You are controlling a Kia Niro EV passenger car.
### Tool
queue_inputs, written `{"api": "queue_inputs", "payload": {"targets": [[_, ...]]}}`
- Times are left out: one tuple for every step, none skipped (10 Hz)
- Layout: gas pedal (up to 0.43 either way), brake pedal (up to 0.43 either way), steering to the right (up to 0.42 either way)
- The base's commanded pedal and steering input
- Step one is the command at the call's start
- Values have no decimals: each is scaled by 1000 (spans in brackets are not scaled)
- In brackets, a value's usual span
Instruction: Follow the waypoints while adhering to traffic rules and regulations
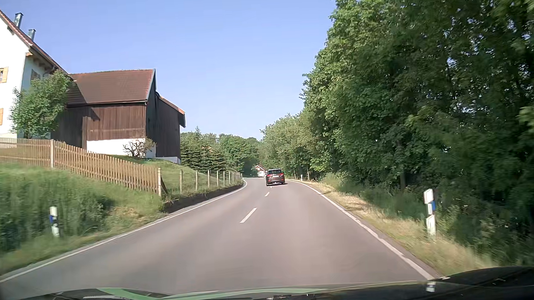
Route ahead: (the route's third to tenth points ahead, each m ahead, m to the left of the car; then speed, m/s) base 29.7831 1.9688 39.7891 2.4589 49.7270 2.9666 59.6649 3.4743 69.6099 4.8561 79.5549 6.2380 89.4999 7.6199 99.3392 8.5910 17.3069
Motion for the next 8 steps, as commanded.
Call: {"api": "queue_inputs", "payload": {"targets": [[87, 0, -2], [98, 0, -2], [110, 0, -2], [110, 0, -2], [118, 0, -2], [130, 0, -3], [130, 0, -4], [130, 0, -5]]}}
